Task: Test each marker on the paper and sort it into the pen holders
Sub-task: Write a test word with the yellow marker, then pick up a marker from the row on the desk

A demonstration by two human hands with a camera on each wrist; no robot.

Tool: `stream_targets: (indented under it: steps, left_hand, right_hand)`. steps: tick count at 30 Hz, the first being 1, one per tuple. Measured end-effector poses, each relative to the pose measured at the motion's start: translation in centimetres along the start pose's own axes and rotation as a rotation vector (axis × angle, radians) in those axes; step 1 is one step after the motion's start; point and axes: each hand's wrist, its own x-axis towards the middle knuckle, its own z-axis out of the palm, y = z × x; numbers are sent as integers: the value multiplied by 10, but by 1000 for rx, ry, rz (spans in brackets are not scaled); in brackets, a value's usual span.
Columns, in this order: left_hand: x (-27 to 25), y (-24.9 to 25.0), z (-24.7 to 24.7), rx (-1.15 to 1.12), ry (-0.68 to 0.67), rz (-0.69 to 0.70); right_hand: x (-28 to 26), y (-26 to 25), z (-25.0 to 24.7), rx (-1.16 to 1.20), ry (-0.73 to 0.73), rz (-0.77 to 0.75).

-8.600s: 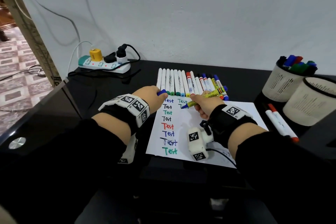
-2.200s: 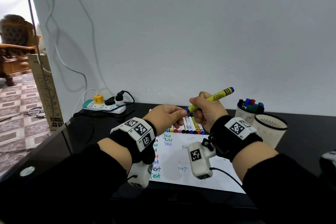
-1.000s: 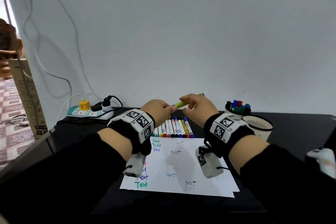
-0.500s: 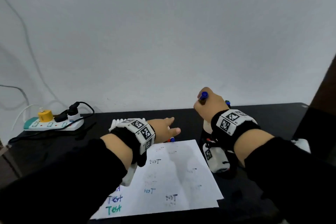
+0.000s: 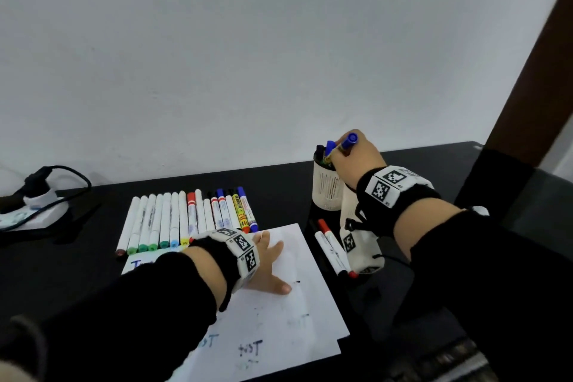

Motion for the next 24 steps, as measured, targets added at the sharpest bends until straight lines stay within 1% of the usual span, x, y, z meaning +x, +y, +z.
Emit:
stream_targets:
  steps: [6,10,15,19,24]
  left_hand:
    - [11,-4,9,-55,5,37]
    - [14,-5,10,-47,-17,41]
    - [16,-5,10,-51,-26,41]
    - [17,-5,11,-46,-18,40]
    - [16,-5,12,-67,-5,42]
  right_hand:
    - [22,-8,-1,-92,6,11]
    - [25,-10,2,-132,16,16]
    - [24,-5,11,-184,-23,43]
    - [33,-6,12,-249,-56,71]
    - [44,-10,18,-316,-120,51]
